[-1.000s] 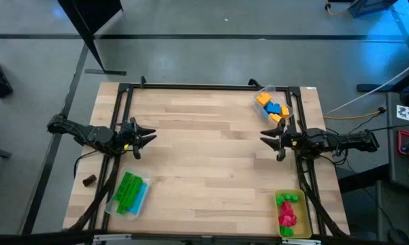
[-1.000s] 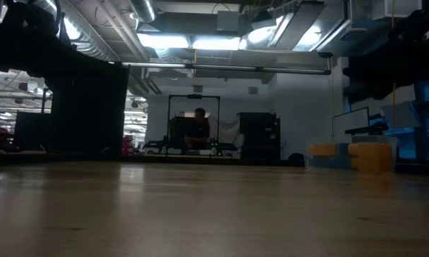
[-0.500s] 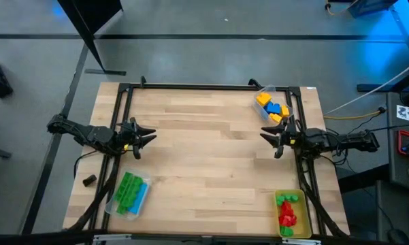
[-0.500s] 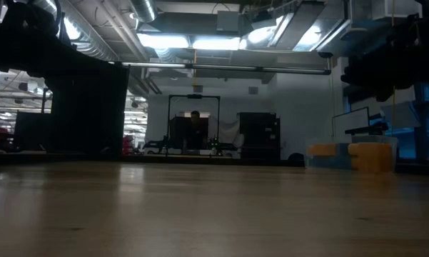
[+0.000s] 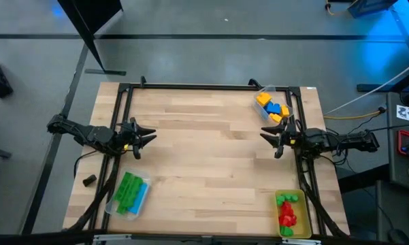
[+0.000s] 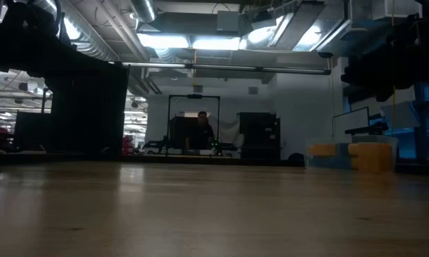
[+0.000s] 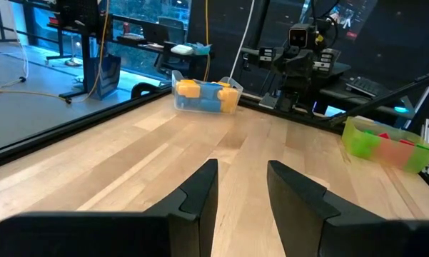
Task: Sort blocks by size
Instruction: Return to Home Position
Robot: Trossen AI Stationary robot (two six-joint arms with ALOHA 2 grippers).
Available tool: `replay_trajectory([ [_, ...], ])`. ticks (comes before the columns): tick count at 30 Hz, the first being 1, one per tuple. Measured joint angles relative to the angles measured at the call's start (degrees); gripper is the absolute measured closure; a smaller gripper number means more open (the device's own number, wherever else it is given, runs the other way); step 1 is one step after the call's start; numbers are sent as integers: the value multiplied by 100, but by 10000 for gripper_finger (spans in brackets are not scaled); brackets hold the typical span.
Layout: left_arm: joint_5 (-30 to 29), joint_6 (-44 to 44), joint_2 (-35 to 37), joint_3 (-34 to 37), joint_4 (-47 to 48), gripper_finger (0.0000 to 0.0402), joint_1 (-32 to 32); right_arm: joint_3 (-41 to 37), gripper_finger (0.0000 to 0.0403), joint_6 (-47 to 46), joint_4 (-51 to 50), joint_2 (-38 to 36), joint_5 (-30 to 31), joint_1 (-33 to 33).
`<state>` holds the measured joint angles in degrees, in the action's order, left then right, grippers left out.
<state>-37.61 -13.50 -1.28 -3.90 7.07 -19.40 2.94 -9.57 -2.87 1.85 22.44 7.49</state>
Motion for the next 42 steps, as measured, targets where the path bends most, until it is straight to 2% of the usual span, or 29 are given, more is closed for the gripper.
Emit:
replay_trajectory([
  [42, 0, 2, 2, -2, 0, 295, 0, -11, 267, 3, -17, 105, -3, 0],
])
